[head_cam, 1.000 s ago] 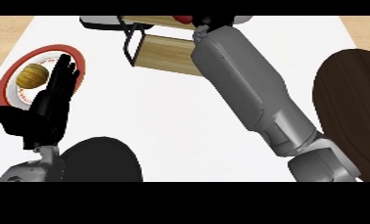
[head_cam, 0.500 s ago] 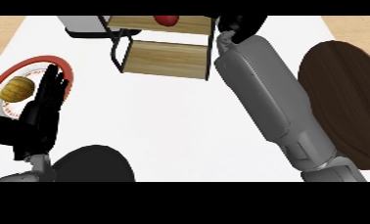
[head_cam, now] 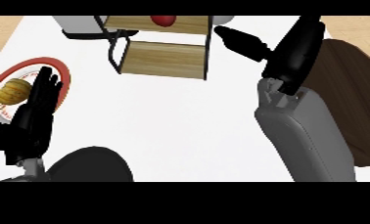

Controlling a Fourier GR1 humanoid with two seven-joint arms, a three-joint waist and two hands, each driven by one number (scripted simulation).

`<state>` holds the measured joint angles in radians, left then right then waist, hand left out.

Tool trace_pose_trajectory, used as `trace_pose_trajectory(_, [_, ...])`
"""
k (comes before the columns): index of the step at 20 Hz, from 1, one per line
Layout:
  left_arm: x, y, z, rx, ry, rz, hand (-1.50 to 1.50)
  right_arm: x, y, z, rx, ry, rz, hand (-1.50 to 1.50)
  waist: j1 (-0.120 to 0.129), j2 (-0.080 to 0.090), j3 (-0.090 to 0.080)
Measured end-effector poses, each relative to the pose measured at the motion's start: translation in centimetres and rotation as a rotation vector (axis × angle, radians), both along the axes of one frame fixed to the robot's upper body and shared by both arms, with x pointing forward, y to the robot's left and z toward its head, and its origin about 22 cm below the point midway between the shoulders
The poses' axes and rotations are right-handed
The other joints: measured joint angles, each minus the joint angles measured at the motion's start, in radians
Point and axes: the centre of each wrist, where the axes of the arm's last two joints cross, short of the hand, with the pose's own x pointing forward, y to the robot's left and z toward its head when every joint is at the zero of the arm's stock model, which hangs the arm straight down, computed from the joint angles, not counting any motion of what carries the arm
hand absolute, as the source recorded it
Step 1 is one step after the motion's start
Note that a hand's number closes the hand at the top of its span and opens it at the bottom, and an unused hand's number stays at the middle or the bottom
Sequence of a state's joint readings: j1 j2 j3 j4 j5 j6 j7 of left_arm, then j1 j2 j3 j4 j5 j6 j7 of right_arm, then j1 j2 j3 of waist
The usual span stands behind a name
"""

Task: Pick the tomato from the placemat and place it in the tiered shelf

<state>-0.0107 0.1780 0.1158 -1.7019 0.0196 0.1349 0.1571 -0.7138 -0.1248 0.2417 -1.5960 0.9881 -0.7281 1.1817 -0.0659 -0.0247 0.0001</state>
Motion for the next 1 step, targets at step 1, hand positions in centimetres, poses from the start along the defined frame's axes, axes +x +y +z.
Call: trace_pose_trajectory(1, [0.23, -0.26, 0.12, -0.001, -0.002, -0.006, 0.0, -1.04, -0.57, 0.1, 0.005, -0.01, 0.002, -1.5, 0.004, 0.002, 0.0])
